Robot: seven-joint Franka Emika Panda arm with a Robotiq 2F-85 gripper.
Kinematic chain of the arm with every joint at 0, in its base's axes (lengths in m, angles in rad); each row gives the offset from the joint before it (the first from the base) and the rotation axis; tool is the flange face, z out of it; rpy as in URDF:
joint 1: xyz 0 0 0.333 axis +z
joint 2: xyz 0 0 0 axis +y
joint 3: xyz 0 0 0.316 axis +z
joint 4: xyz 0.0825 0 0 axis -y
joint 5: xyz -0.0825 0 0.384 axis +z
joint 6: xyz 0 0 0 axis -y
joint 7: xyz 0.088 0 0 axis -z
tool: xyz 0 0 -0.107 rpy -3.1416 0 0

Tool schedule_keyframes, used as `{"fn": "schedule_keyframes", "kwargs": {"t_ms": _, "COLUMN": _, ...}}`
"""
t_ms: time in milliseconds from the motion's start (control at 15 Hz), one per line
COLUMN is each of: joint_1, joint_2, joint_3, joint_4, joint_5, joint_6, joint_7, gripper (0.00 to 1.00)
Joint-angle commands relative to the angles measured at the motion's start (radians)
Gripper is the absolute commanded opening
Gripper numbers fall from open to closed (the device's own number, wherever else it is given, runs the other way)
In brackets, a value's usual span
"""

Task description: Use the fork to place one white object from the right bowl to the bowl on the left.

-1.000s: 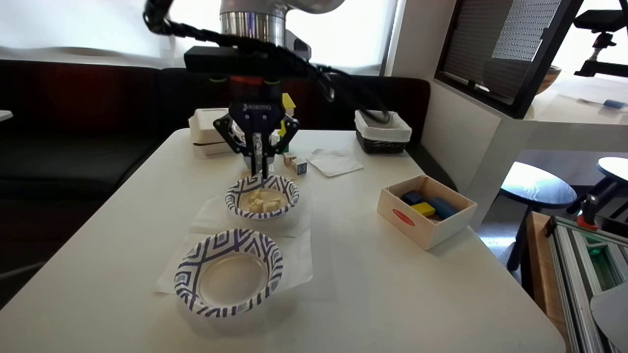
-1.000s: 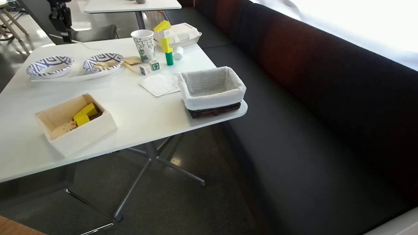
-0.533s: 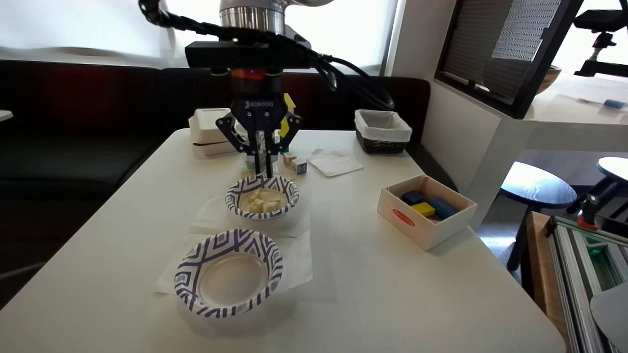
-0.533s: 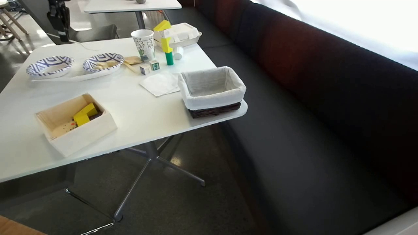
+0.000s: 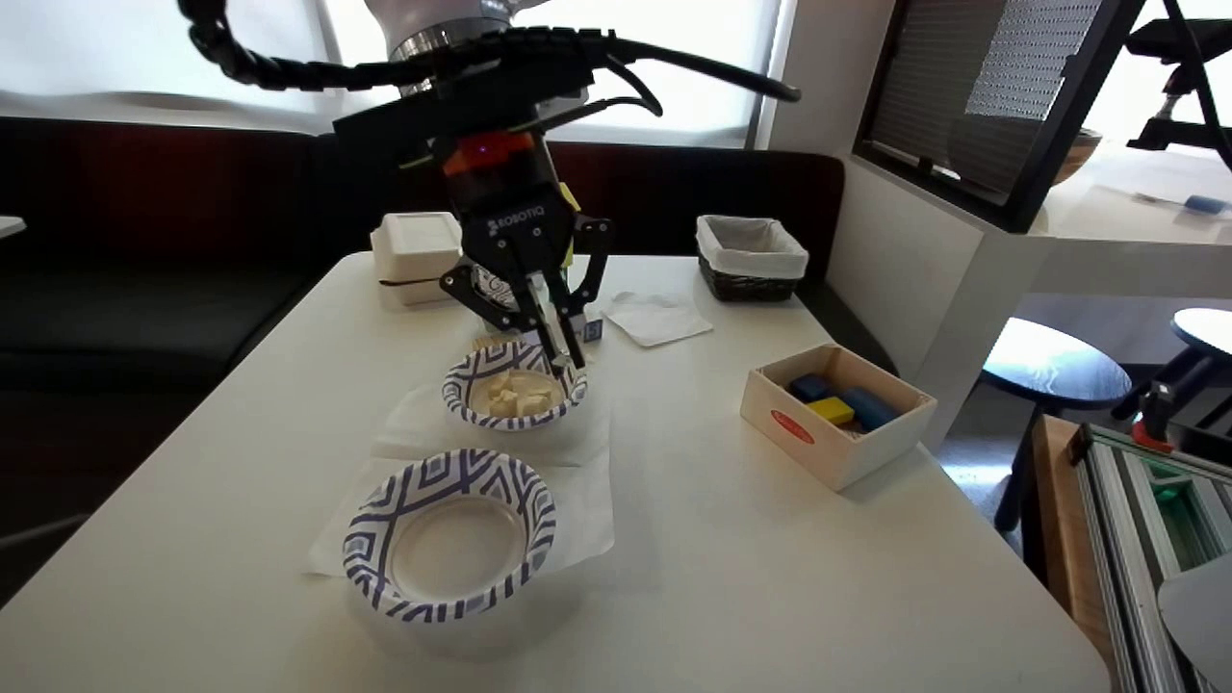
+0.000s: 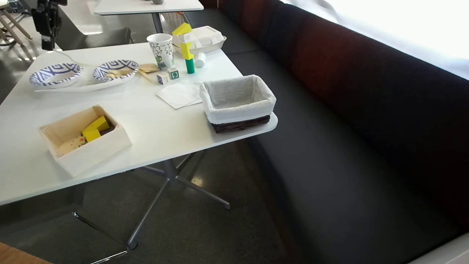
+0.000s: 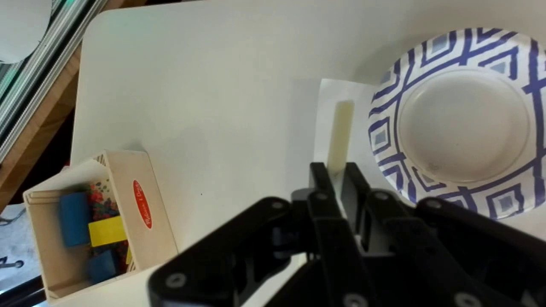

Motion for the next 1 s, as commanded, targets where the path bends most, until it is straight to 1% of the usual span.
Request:
{"fn": "schedule_keyframes", "kwargs": {"t_ms": 0, "joint_1": 0.002, "joint_2": 0.000, "joint_3": -0.004, "joint_4": 0.001, "joint_5": 0.001, "joint_6": -0.002, "joint_7": -0.001, "gripper": 0.12}}
{"fn": "schedule_keyframes", "kwargs": {"t_ms": 67, "joint_1": 0.000, "joint_2": 0.000, "joint_3": -0.005, "joint_4": -0.001, "joint_5": 0.001, "joint_6": -0.002, "joint_7": -0.001, "gripper": 0.12}}
{"fn": "schedule_keyframes", "kwargs": {"t_ms": 133, "joint_1": 0.000, "joint_2": 0.000, "joint_3": -0.006, "joint_4": -0.001, "joint_5": 0.001, "joint_6": -0.002, "joint_7": -0.001, "gripper": 0.03}}
{"fn": "schedule_keyframes", "kwargs": {"t_ms": 333, "joint_1": -0.018, "joint_2": 0.061, "joint_3": 0.024, "joint_4": 0.096, "joint_5": 0.065, "joint_6": -0.106, "joint_7": -0.087, "gripper": 0.03}}
{"fn": "schedule_keyframes", "kwargs": {"t_ms": 400, "joint_1": -0.024, "joint_2": 0.081, "joint_3": 0.033, "joint_4": 0.135, "joint_5": 0.092, "joint_6": -0.155, "joint_7": -0.122, "gripper": 0.03}}
{"fn": "schedule_keyframes", "kwargs": {"t_ms": 533, "joint_1": -0.026, "joint_2": 0.119, "joint_3": 0.034, "joint_4": 0.208, "joint_5": 0.107, "joint_6": -0.254, "joint_7": -0.168, "gripper": 0.03}}
{"fn": "schedule_keyframes", "kwargs": {"t_ms": 667, "joint_1": -0.034, "joint_2": 0.162, "joint_3": 0.032, "joint_4": 0.301, "joint_5": 0.111, "joint_6": -0.394, "joint_7": -0.229, "gripper": 0.03}}
{"fn": "schedule_keyframes", "kwargs": {"t_ms": 800, "joint_1": -0.044, "joint_2": 0.222, "joint_3": 0.014, "joint_4": 0.414, "joint_5": 0.100, "joint_6": -0.529, "joint_7": -0.262, "gripper": 0.03}}
{"fn": "schedule_keyframes", "kwargs": {"t_ms": 867, "joint_1": -0.048, "joint_2": 0.250, "joint_3": 0.001, "joint_4": 0.462, "joint_5": 0.091, "joint_6": -0.551, "joint_7": -0.273, "gripper": 0.03}}
{"fn": "schedule_keyframes", "kwargs": {"t_ms": 933, "joint_1": -0.019, "joint_2": 0.158, "joint_3": -0.005, "joint_4": 0.329, "joint_5": 0.094, "joint_6": -0.473, "joint_7": -0.240, "gripper": 0.12}}
